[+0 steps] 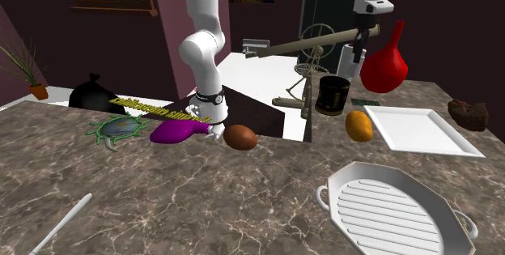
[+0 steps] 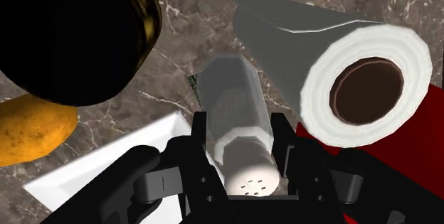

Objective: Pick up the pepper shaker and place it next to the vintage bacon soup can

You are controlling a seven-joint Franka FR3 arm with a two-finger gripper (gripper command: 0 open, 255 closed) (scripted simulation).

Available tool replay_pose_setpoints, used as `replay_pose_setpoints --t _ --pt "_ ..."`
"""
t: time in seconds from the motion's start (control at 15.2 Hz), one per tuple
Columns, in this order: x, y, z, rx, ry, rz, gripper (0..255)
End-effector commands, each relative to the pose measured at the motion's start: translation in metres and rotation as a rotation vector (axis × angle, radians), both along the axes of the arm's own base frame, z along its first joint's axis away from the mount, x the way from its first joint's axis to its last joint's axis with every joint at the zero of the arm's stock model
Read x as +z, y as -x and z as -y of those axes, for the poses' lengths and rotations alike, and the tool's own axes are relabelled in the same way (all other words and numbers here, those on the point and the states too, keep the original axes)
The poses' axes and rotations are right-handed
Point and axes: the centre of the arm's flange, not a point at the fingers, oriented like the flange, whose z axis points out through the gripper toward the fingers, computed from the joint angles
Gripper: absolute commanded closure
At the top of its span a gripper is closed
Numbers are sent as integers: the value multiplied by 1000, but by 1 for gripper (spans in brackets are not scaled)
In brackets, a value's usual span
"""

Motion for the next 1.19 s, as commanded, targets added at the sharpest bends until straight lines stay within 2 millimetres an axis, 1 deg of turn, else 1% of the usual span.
replay_pose_setpoints --t 0.0,1.06,1.12 --pt "-10 0 -1 0 0 0 255" --pt "-95 0 -1 0 0 0 255" --pt "-97 0 -1 0 0 0 255"
